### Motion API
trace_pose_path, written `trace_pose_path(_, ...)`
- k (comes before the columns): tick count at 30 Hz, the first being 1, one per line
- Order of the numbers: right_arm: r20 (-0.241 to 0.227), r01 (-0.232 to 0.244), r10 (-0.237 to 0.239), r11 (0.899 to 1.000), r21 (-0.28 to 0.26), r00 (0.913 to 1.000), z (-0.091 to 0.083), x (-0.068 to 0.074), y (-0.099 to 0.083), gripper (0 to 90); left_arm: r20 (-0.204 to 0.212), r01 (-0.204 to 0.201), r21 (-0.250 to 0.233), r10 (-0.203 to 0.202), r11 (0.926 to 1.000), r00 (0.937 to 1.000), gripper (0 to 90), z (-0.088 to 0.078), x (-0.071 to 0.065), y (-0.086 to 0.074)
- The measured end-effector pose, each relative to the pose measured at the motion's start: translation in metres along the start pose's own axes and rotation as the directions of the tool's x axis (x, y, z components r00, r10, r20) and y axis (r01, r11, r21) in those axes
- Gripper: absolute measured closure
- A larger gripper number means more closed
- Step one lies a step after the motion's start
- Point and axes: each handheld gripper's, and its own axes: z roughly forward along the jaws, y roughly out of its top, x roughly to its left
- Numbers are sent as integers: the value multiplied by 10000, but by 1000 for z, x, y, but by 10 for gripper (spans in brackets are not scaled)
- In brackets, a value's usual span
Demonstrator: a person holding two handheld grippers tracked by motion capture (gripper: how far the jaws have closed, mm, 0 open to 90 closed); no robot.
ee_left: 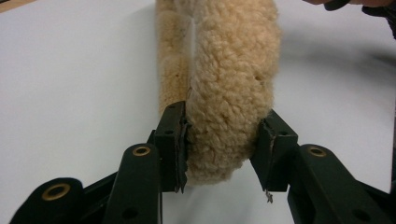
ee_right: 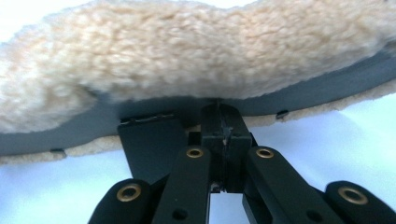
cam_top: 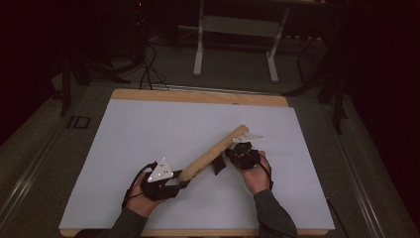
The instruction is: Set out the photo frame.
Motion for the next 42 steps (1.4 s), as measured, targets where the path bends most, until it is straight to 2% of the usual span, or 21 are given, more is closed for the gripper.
trace_pose_path(9, -70, 153, -152, 9999, 27, 9999, 2, 6, 3, 899, 236, -91, 6, 91, 10000, 9997, 605, 6, -7, 2)
trace_pose_path(25, -375, 409, -407, 9992, 47, 9985, 5, 16, 7, 900, 398, -389, 48, 387, 9992, 9985, 613, 15, -19, 7)
trace_pose_path(35, -800, 735, -739, 9973, -75, 9941, 4, 26, 8, 900, 493, -534, 36, 532, 9986, 9974, 620, 23, -25, 10)
trace_pose_path(42, -1270, 973, -979, 9952, -111, 9871, 2, 32, 9, 900, 482, -545, 2, 544, 9985, 9974, 625, 27, -29, 12)
